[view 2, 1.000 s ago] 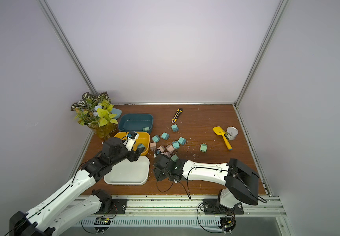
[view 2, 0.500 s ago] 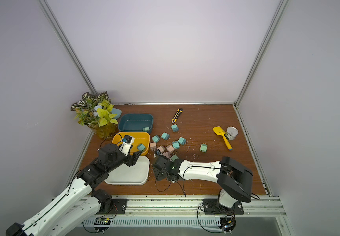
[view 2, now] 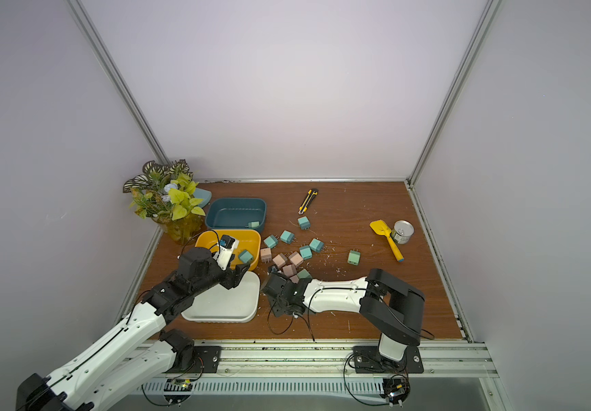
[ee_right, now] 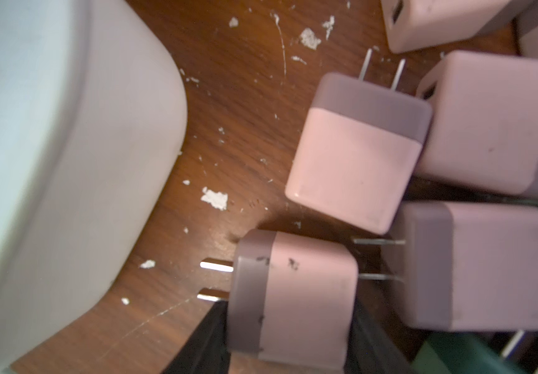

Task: Place the plugs by color into the storage box
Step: Pick up the plug from the center of the board.

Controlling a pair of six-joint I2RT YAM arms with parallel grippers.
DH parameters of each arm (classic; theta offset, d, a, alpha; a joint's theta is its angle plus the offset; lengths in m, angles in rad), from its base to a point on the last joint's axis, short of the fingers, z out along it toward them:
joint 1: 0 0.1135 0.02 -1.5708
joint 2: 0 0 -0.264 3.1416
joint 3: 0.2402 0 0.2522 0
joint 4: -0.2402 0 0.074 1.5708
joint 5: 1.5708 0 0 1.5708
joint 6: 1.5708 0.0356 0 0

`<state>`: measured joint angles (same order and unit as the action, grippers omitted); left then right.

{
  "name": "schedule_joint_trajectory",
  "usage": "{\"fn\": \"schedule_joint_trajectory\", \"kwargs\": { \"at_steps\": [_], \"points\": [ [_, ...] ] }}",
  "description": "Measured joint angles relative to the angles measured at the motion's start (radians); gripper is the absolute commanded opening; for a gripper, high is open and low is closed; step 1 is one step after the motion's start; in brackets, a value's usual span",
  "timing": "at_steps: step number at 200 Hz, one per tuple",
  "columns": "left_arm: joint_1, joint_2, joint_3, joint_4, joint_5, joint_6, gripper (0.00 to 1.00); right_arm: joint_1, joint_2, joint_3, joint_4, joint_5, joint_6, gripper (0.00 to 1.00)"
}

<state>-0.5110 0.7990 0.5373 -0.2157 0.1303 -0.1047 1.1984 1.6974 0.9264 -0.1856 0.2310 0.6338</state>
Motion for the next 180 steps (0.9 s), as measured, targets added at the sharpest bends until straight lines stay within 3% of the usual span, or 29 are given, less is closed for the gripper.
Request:
{"fn": "schedule_joint_trajectory", "kwargs": {
  "at_steps": [120, 180],
  "points": [
    [-0.005, 0.022, 0.000, 0.006, 0.000, 0.000, 0.68, 0.006, -0.157, -0.001, -0.049, 0.023, 0.020, 0.46],
    [-0.005, 0.024, 0.055, -0.038, -0.169, -0.063, 0.69, 0.007, -0.233, 0.069, -0.082, 0.010, -0.025, 0.47]
  ]
}}
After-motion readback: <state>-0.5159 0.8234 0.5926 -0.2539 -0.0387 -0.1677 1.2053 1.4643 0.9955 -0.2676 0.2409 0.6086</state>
